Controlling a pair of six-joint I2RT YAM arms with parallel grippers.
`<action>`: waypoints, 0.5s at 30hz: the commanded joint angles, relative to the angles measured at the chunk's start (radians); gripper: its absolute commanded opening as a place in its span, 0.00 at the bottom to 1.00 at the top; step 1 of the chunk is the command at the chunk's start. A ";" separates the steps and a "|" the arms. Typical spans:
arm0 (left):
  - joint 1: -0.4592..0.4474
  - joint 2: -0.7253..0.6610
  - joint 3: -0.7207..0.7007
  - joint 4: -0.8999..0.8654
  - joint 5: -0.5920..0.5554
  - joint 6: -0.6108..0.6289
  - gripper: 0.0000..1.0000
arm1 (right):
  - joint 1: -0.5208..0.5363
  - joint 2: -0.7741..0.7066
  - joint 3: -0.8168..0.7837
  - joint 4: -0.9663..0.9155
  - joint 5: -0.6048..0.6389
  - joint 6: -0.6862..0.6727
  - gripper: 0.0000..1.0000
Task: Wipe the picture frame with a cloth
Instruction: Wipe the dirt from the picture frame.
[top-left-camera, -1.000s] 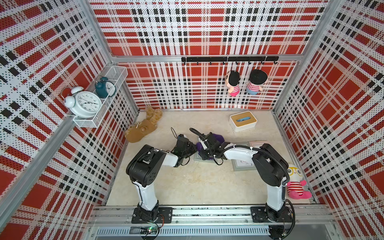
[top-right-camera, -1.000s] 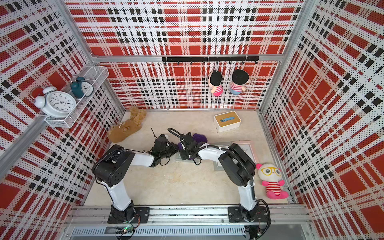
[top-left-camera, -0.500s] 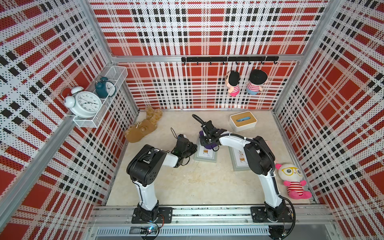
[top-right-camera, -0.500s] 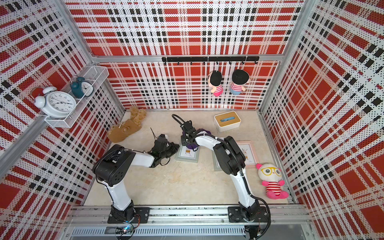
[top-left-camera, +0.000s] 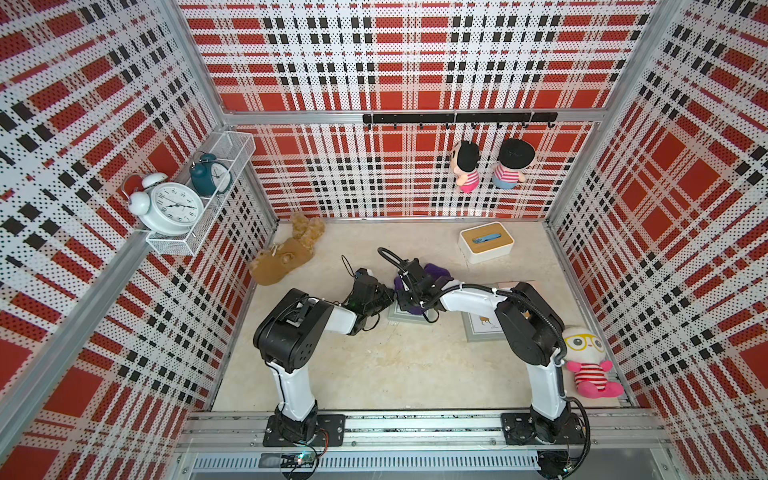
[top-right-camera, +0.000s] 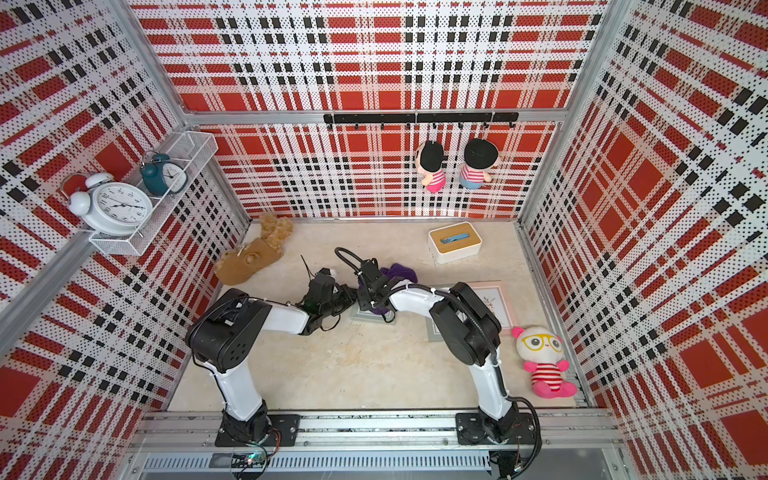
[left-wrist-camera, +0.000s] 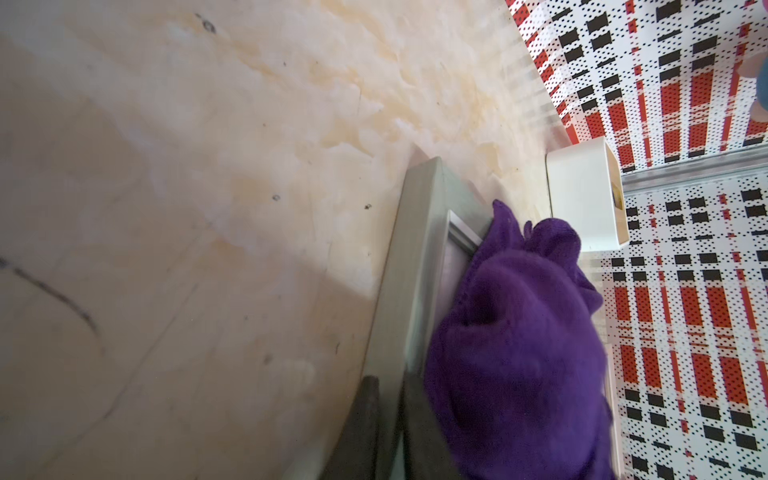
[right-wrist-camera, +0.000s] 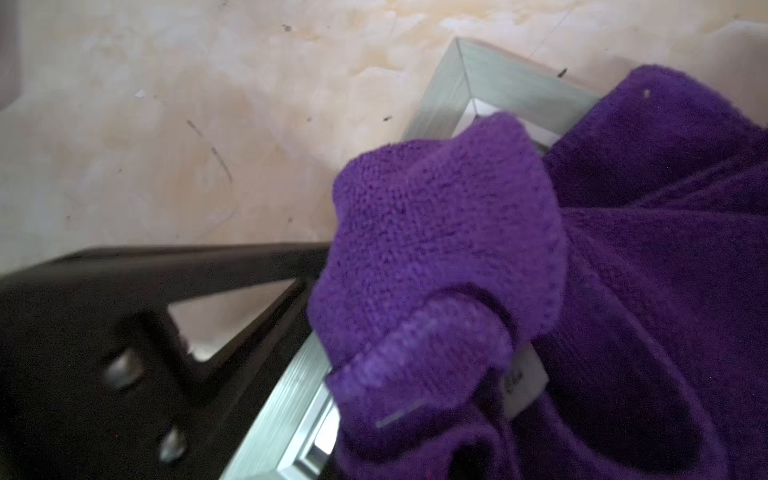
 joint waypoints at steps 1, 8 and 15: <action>-0.010 0.080 -0.048 -0.253 0.000 0.019 0.15 | -0.099 0.158 0.143 -0.175 0.045 0.018 0.00; -0.012 0.070 -0.039 -0.267 0.012 0.020 0.15 | -0.143 0.084 0.256 -0.241 0.072 -0.025 0.00; -0.020 0.054 -0.012 -0.291 0.018 0.037 0.15 | -0.165 -0.195 -0.010 -0.180 0.080 0.016 0.00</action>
